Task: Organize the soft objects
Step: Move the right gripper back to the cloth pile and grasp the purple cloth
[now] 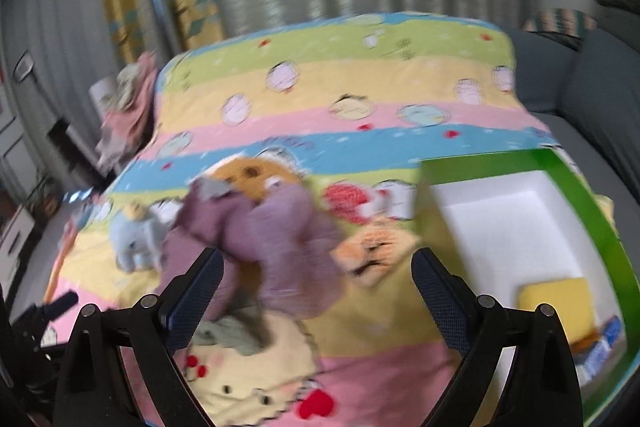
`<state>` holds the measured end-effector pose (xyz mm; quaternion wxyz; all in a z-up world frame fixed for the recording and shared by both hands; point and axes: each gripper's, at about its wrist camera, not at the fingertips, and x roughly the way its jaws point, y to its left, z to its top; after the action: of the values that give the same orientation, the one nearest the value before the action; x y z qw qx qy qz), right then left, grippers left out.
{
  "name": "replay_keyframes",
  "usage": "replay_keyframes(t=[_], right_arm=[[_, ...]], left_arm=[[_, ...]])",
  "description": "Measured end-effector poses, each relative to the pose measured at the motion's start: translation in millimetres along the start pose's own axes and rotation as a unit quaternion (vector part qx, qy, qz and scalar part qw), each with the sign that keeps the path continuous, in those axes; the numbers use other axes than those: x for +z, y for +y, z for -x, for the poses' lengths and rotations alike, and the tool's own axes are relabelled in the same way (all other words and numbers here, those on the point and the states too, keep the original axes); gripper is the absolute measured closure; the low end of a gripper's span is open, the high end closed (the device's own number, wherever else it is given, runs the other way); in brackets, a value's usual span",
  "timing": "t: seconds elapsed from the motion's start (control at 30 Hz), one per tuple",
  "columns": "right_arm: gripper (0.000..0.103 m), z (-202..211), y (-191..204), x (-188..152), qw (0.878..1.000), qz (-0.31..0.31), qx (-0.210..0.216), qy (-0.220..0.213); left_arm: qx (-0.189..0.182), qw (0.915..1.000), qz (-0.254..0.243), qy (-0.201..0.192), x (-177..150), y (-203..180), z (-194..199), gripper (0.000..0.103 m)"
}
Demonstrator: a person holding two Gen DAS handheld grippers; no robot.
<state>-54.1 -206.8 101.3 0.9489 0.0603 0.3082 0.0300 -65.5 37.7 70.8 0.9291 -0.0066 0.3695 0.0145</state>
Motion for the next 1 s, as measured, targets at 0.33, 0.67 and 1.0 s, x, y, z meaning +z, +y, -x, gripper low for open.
replay_keyframes(t=[0.33,0.67,1.0], right_arm=[[0.007,-53,59,-12,0.996,-0.018,0.064,0.059],[0.008,-70,93,-22,0.995,0.003,0.081,0.062],[0.08,-77,91,-28,0.996,0.009,0.053,0.066]], left_arm=[[0.018,0.9986,0.049,0.013,-3,37,-3,0.018],[-0.009,0.9953,0.092,0.029,-2,60,-3,0.018],[-0.006,0.9945,0.098,0.036,-3,66,-6,0.018]])
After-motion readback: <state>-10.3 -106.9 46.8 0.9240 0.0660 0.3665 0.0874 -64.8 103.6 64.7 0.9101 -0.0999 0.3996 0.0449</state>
